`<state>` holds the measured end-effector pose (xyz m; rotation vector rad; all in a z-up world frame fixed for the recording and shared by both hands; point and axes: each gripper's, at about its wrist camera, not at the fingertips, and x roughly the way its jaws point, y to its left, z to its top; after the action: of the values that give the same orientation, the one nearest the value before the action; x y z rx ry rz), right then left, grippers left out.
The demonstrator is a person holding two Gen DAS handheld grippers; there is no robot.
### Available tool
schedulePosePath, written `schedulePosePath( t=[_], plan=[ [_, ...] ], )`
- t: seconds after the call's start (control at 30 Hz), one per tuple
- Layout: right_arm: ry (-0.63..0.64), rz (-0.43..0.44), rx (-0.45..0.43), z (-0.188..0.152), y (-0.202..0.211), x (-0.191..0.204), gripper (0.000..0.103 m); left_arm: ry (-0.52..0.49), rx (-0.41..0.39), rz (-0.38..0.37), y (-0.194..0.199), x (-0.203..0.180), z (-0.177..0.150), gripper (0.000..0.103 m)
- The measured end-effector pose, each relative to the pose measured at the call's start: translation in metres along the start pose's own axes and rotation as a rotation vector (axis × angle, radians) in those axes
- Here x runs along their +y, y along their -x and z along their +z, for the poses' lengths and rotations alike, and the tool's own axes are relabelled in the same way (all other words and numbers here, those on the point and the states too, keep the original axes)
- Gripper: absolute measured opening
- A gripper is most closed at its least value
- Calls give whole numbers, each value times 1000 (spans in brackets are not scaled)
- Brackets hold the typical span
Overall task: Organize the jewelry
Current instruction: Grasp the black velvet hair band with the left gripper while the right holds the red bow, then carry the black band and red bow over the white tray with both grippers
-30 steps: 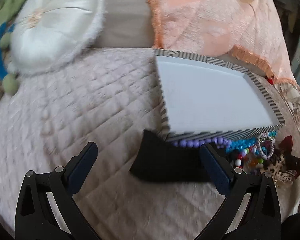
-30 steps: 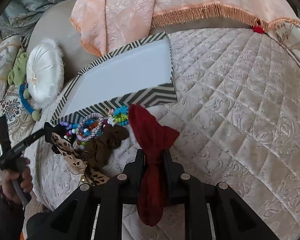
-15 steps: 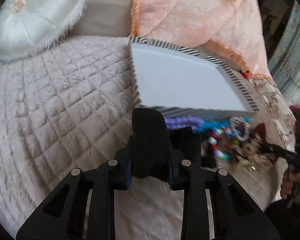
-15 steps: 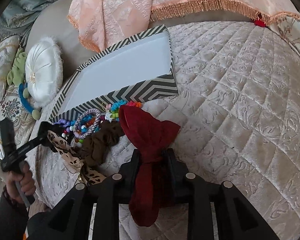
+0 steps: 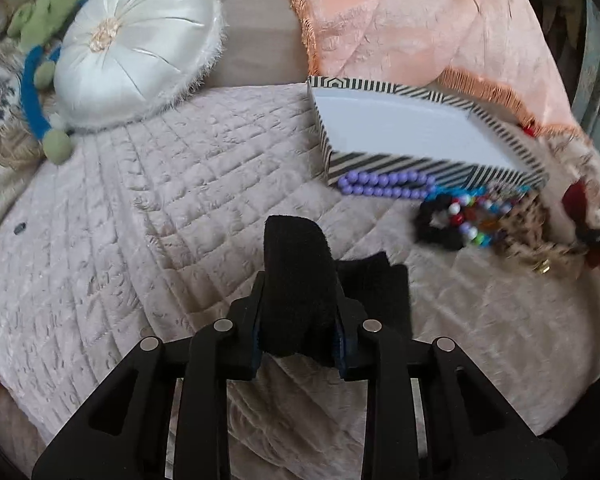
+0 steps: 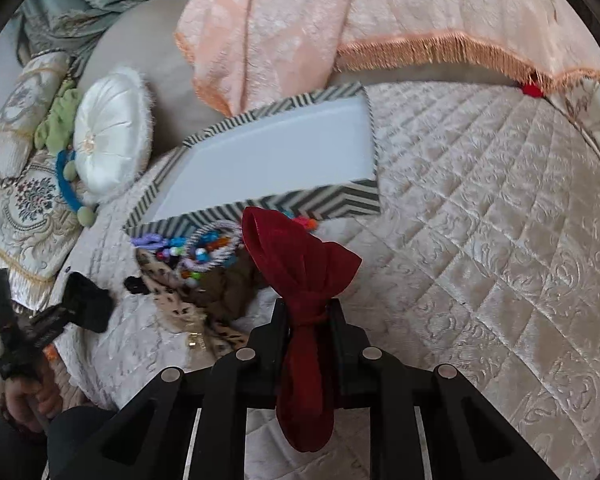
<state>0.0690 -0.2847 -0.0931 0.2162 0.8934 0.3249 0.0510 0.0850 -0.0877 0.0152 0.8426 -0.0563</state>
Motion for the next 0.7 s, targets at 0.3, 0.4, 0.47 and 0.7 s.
schedulePosePath(
  t=[0.3,0.4,0.47,0.7],
  plan=[
    [25,-2,5,-3,-3,6,17,35,-7,-29,-3,10,-5,26],
    [24,-12,10,-3,-5,6,17,36,-20,-36,3,9,-6,22],
    [24,-18,11,-3,-6,6,17,48,-34,-38,8,7,-6,21],
    [16,-79,-9,-1,-4,4,17,85,-55,-52,21,5,7,21]
  ],
)
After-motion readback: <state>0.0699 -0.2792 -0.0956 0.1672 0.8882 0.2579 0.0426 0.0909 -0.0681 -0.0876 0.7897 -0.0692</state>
